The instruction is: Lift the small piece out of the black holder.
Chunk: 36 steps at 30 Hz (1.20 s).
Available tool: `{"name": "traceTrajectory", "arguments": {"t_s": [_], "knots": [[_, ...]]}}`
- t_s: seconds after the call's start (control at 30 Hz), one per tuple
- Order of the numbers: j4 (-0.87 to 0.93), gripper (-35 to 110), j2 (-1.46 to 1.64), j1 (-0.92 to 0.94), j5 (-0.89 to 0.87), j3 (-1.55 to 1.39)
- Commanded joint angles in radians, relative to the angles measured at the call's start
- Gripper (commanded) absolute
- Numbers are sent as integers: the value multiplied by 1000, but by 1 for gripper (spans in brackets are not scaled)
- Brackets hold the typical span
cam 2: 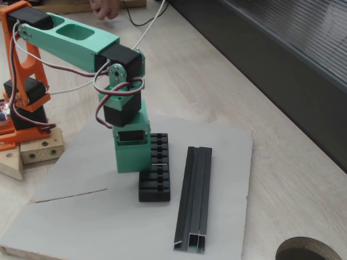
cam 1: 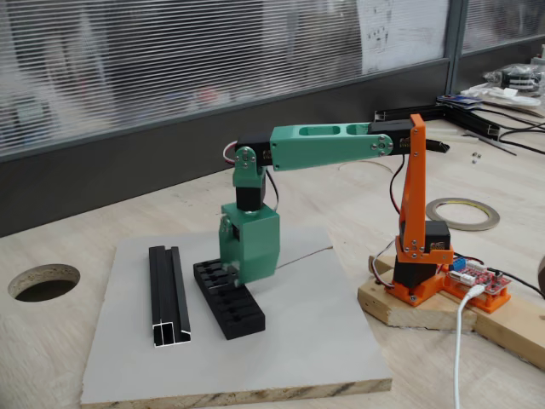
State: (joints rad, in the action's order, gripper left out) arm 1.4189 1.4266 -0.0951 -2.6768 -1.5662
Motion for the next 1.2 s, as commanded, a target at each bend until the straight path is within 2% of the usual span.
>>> {"name": "traceTrajectory", "arguments": {"t_s": [0.0,1.17], "knots": [[9,38,17,-23,-8,40],[25,38,-46,-25,-8,41]]}}
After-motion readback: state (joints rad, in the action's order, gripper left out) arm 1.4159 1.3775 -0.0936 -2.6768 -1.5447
